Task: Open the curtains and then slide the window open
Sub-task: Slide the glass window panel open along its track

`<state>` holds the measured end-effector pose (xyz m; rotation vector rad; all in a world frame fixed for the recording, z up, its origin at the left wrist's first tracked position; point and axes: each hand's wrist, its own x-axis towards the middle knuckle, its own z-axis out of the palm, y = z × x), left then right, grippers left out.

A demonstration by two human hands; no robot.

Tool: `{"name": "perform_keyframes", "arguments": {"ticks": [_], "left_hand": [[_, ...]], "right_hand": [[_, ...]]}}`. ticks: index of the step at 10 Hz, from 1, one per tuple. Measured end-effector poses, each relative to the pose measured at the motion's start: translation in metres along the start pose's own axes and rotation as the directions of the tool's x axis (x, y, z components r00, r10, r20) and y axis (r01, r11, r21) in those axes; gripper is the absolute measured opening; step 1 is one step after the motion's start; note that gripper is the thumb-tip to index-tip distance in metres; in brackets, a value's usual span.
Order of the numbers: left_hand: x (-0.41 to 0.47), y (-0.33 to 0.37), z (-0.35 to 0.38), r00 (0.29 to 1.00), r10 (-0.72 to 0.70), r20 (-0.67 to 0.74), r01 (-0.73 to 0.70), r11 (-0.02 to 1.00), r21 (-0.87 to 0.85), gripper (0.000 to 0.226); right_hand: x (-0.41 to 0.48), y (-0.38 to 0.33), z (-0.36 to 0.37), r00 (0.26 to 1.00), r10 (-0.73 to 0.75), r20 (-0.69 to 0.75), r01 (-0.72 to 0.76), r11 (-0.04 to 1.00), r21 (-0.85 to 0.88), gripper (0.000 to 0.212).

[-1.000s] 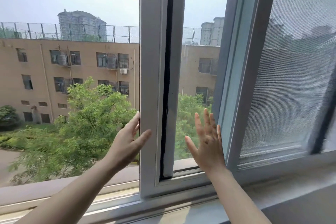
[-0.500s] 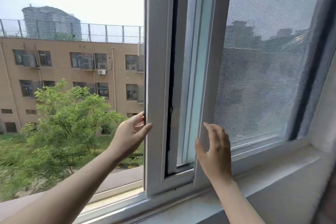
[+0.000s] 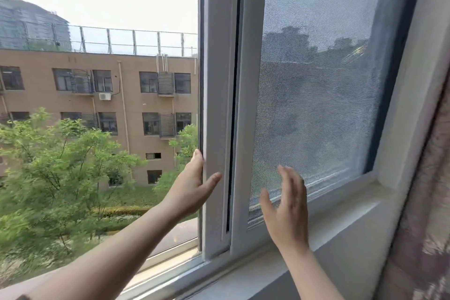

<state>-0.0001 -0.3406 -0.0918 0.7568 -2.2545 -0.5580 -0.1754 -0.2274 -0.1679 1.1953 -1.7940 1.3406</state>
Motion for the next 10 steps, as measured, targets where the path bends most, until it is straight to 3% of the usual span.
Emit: {"name": "perform_keyframes", "arguments": {"ticks": [7,10], "left_hand": [[0.006,0.001,0.006,1.0,0.019,-0.009,-0.019,1.0,-0.014,0.075],[-0.011,-0.007,0.001,0.996,-0.04,-0.082,0.027,0.987,-0.16,0.077]], "right_hand": [[0.002,0.006,0.003,1.0,0.005,0.022,-0.005,1.0,-0.002,0.054],[-0.001,-0.004,-0.016,0.995,0.021,0.095,-0.026,0.999,0.048,0.058]]}}
